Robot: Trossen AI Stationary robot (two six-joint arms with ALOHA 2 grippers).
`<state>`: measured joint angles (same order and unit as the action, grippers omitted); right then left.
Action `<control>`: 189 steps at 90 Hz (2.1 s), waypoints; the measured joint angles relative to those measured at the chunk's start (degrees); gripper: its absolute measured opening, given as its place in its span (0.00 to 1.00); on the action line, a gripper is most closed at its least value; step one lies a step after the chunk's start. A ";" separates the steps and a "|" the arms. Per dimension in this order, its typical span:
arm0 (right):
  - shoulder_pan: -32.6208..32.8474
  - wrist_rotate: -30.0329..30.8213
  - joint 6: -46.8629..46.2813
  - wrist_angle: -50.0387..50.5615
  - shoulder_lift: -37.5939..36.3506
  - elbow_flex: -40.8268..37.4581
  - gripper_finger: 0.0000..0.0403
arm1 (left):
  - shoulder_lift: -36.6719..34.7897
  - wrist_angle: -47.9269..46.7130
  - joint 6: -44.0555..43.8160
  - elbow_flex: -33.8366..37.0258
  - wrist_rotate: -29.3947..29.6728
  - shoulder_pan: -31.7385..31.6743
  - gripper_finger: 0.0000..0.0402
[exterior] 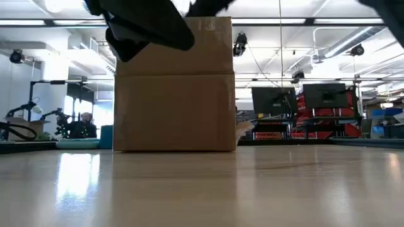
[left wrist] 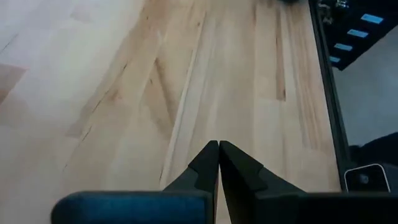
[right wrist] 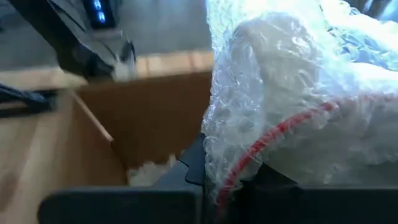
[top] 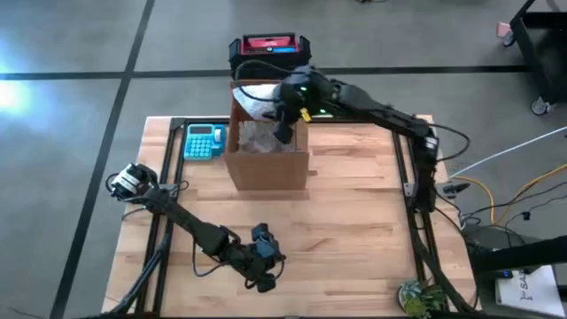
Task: Wrap mug
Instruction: Put the wrapped white mug into the box, then return to Home Position
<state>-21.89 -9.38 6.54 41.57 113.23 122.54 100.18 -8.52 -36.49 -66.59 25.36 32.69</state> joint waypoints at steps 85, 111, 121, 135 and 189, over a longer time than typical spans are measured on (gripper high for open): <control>2.37 -2.60 3.52 9.74 11.37 0.03 0.54 | 0.00 -0.08 -1.54 0.44 -3.03 0.00 0.00; 2.83 0.30 6.24 17.30 4.77 5.86 0.72 | 0.01 -0.14 -2.20 0.42 -3.96 0.11 0.00; 2.92 0.44 5.57 21.89 2.07 9.55 0.74 | 0.01 -0.15 -2.16 0.42 -3.89 0.11 0.00; 3.93 -0.80 4.76 29.24 -4.41 11.23 0.72 | -0.29 -0.15 -0.26 0.42 -3.85 0.11 0.00; 10.71 -1.65 0.11 10.62 -41.14 -35.54 0.49 | -29.51 6.44 13.79 22.02 -2.88 -8.68 0.00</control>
<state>-11.18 -11.03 6.65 52.20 72.09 87.01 70.67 -2.08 -22.70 -44.56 22.48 24.01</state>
